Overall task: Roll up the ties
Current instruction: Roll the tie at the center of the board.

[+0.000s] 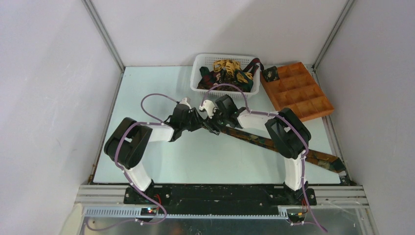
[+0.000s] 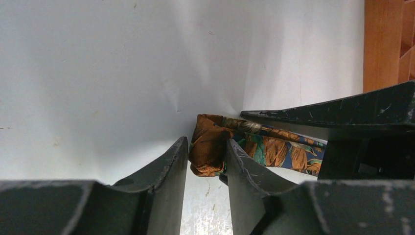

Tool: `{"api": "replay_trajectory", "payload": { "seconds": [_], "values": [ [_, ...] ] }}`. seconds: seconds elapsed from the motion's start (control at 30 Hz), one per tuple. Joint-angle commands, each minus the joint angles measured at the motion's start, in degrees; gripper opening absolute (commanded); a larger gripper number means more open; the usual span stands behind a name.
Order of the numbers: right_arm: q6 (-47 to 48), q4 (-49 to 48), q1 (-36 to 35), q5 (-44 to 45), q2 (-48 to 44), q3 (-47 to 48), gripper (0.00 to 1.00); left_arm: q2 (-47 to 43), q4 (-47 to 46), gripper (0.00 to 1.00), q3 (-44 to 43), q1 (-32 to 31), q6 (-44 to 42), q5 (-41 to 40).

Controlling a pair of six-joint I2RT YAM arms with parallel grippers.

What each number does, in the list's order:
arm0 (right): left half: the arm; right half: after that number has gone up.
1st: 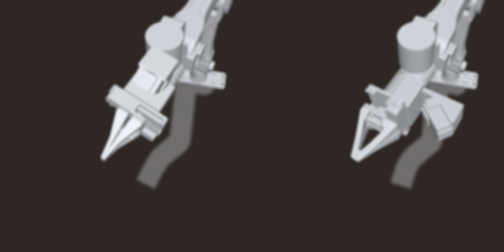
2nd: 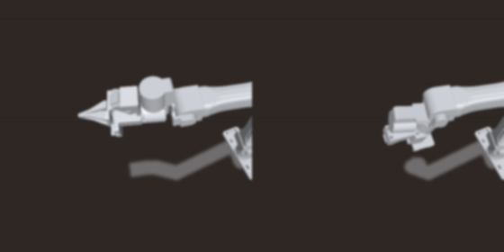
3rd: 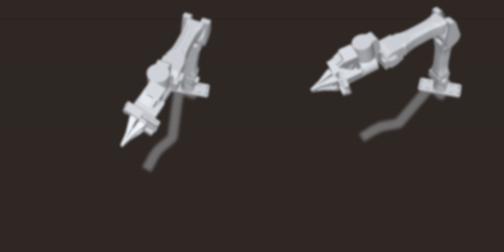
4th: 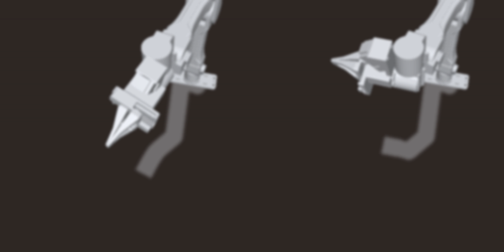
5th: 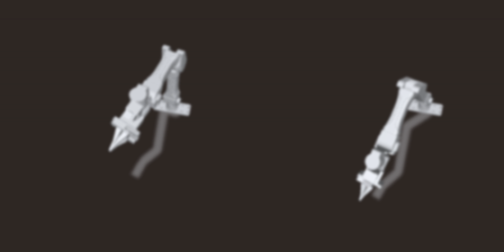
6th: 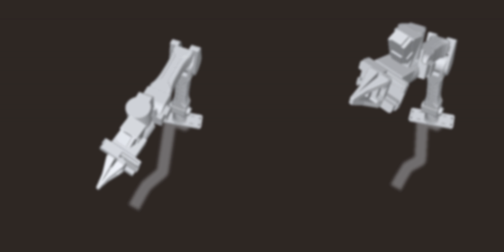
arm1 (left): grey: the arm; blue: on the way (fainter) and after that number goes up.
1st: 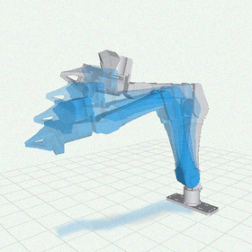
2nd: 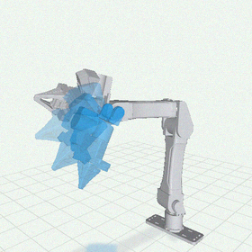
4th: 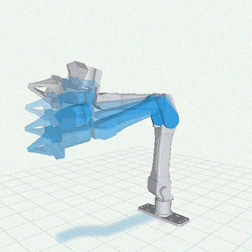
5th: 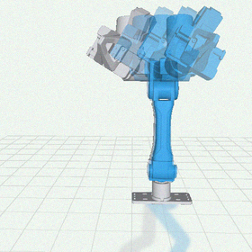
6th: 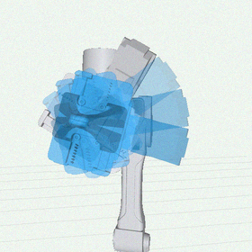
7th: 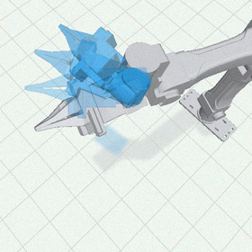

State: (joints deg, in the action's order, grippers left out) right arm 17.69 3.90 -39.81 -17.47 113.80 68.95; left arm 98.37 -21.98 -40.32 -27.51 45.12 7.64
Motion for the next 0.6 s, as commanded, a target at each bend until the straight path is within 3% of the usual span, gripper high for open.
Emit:
{"api": "replay_trajectory", "payload": {
  "seconds": [0.0,0.3,0.43,0.57],
  "values": [
    [1.1,1.8,-0.4,-0.9,1.0,2.3,0.57,0.1,-1.1,0.41,-0.9,-0.2,0.1,-1.0],
    [1.4,4.4,-0.4,-1.4,2.3,4.5,0.42,-0.2,-0.2,0.45,-0.8,-0.2,-0.4,-1.5],
    [1.3,4.6,-0.5,-1.2,2.4,4.8,0.43,-0.3,-0.5,0.43,-0.7,-0.1,-0.5,-1.4],
    [0.9,4.7,-0.4,-1.6,2.0,4.7,0.52,0.0,-1.4,0.31,-0.2,-0.2,-0.3,-1.1]
  ]
}}
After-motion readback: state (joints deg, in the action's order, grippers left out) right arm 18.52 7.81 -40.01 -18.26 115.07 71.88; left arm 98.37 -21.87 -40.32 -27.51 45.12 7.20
